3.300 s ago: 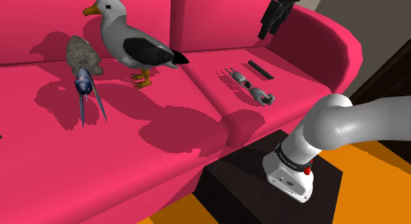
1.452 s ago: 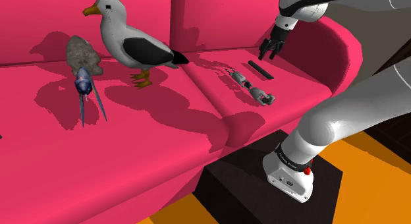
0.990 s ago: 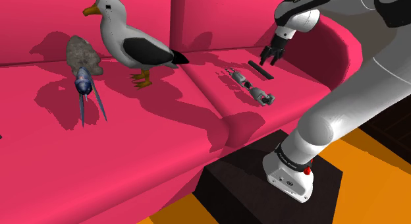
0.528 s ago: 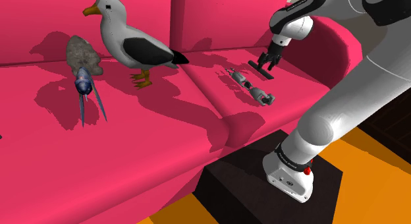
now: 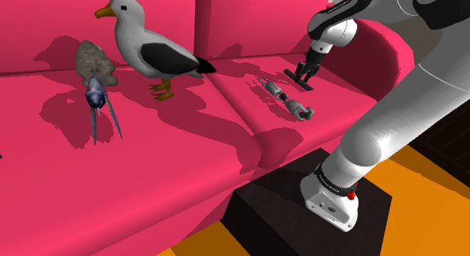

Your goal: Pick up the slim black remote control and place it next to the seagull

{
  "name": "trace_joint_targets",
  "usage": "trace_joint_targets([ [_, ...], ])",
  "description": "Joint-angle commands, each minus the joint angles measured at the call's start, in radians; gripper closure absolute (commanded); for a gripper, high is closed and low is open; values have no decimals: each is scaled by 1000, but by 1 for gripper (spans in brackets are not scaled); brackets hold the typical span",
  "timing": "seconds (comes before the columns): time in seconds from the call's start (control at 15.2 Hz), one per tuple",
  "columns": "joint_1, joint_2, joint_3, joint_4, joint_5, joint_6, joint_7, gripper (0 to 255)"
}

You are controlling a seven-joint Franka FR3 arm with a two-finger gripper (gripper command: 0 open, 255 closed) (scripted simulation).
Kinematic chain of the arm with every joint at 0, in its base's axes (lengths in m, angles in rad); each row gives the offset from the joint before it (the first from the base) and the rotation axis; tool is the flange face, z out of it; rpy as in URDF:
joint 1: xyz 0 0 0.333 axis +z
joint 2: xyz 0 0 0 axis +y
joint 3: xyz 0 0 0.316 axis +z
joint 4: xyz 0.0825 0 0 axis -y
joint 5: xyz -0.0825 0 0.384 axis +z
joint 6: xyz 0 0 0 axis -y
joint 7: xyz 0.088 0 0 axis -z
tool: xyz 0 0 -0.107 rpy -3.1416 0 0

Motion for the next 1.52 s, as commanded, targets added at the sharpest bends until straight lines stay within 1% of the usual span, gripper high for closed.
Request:
trace_joint_targets([
  [0.0,0,0,0,0,0,0,0,255],
  [0.53,0,0,0,0,0,0,0,255],
  [1.45,-2,-99,18,106,-62,-188,58,255],
])
